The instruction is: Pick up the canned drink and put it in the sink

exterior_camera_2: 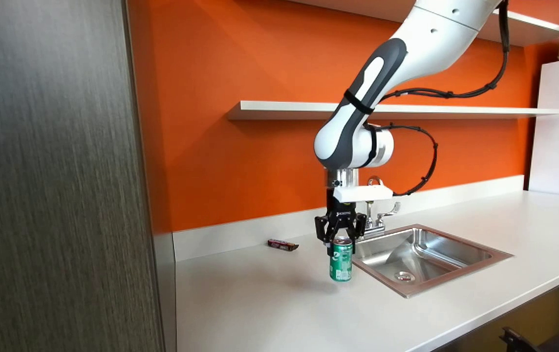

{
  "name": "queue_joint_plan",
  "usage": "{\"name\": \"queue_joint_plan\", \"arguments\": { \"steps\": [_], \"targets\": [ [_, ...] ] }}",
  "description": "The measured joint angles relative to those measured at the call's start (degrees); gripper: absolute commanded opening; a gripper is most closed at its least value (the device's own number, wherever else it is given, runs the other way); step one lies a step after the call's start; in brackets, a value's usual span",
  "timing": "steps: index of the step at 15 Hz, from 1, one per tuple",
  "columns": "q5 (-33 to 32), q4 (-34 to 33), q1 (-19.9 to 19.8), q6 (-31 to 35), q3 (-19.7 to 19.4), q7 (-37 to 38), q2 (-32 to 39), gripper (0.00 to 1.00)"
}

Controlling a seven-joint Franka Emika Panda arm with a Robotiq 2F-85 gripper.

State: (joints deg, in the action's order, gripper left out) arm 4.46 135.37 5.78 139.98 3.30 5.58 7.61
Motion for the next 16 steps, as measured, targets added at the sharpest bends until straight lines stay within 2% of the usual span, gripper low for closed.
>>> {"name": "queue_joint_plan", "arguments": {
  "steps": [7,16],
  "targets": [
    [0.49,-2.53,-2.09,-4.36,-2.56,0.19,-3.19,0.39],
    [7.31,-8.01,-10.12,-7.11,-8.86,-1.62,1.56,0.39]
  ]
}}
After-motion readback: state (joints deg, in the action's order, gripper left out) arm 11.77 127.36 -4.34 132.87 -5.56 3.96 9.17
